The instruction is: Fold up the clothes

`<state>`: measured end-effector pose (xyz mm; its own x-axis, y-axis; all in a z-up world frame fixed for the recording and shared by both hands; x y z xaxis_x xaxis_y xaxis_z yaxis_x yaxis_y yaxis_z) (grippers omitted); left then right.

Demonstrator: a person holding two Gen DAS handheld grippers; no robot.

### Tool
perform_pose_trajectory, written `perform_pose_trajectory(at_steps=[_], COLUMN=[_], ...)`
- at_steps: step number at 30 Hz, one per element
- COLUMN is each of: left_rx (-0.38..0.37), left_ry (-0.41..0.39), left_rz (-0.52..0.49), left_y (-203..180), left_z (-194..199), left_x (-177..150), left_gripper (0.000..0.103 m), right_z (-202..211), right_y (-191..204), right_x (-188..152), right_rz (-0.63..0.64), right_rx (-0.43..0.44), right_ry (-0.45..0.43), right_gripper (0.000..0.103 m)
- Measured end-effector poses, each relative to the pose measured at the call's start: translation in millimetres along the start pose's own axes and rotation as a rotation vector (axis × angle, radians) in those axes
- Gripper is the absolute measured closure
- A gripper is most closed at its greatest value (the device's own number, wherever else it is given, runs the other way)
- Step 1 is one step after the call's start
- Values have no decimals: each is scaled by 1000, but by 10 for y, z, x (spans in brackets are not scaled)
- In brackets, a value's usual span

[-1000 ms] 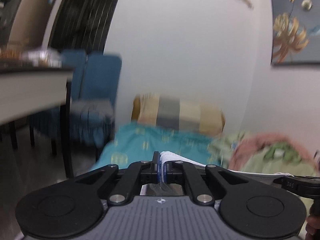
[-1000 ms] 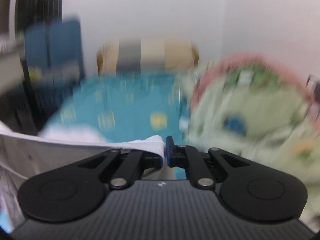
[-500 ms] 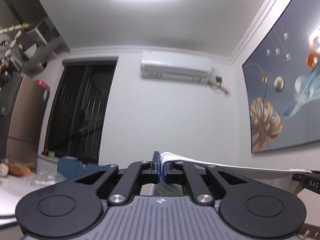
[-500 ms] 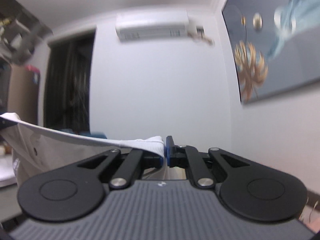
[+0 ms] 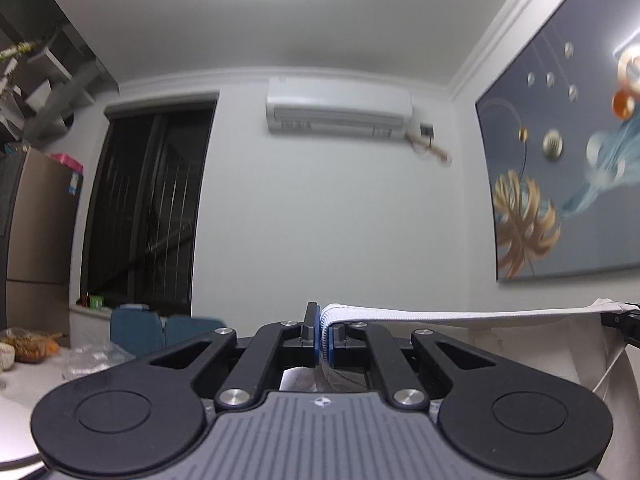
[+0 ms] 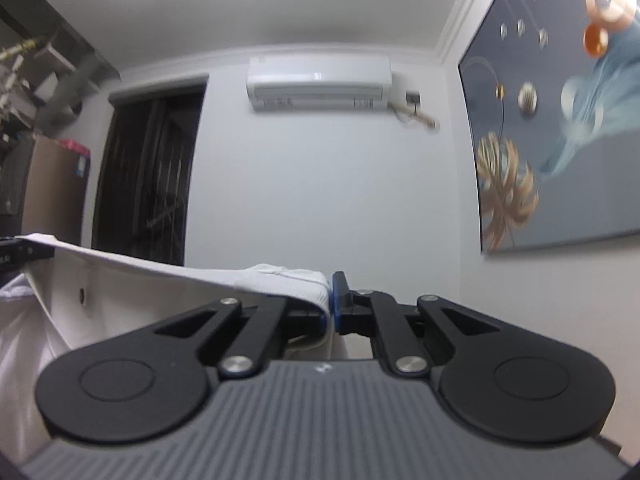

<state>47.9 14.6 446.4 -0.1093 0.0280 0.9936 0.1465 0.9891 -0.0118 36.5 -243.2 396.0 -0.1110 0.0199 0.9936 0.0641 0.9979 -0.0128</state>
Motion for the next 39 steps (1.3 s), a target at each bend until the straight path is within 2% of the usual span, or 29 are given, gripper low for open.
perform_pose_trajectory(at_steps=[5, 10, 13, 18, 21, 24, 27, 30, 33, 34, 35, 36, 37, 39], left_rx=[-4, 3, 10, 22, 44, 65, 75, 76, 72, 58, 45, 32, 24, 14], left_ry=[134, 264, 344, 489, 620, 699, 780, 823, 841, 848, 855, 862, 862, 863], left_rz=[7, -1, -1, 5, 15, 24, 44, 15, 30, 32, 33, 35, 39, 51], left_y=[60, 94, 84, 69, 149, 205, 268, 273, 309, 332, 355, 377, 419, 487], left_z=[-1095, -2334, -3132, -4356, -4948, -5311, -5610, -5691, -5664, -5625, -5585, -5545, -5478, -5219], left_x=[-1117, -2371, -3271, -4827, -5833, -6570, -7202, -7511, -7497, -7458, -7418, -7378, -7328, -7191], left_gripper=[97, 95, 94, 94, 94, 94, 91, 82, 62, 48, 39, 36, 31, 22], right_z=[-1025, -2171, -2890, -4059, -4655, -5053, -5252, -5330, -5317, -5290, -5260, -5230, -5184, -5062], right_y=[-41, -49, -49, -88, -167, -194, -237, -303, -353, -373, -392, -412, -436, -477], right_x=[-1049, -2212, -2965, -4418, -5304, -6002, -6476, -6725, -6770, -6751, -6732, -6712, -6688, -6620], right_rz=[-44, -52, -42, -29, -33, -42, -75, -141, -185, -194, -205, -216, -236, -274], right_rx=[-36, -81, -103, -124, -113, -90, -71, -47, -23, -16, -10, -4, 4, 17], right_ry=[155, 276, 342, 470, 579, 662, 730, 782, 793, 790, 788, 785, 782, 779], right_gripper=[96, 96, 96, 96, 96, 96, 96, 94, 89, 74, 65, 44, 28, 27])
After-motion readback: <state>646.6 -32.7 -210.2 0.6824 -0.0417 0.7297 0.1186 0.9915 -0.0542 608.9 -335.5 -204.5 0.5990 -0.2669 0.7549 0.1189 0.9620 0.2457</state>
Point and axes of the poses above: each gripper's, at about its wrist camera, not at the fingertips, and z roughly against the way its jaws point, y to its left, x to its top, the point moved 6 cm from there along -z, roughly the way its jaws point, and after that the axes turned 3 degrees about x, right-handed, at the moved point
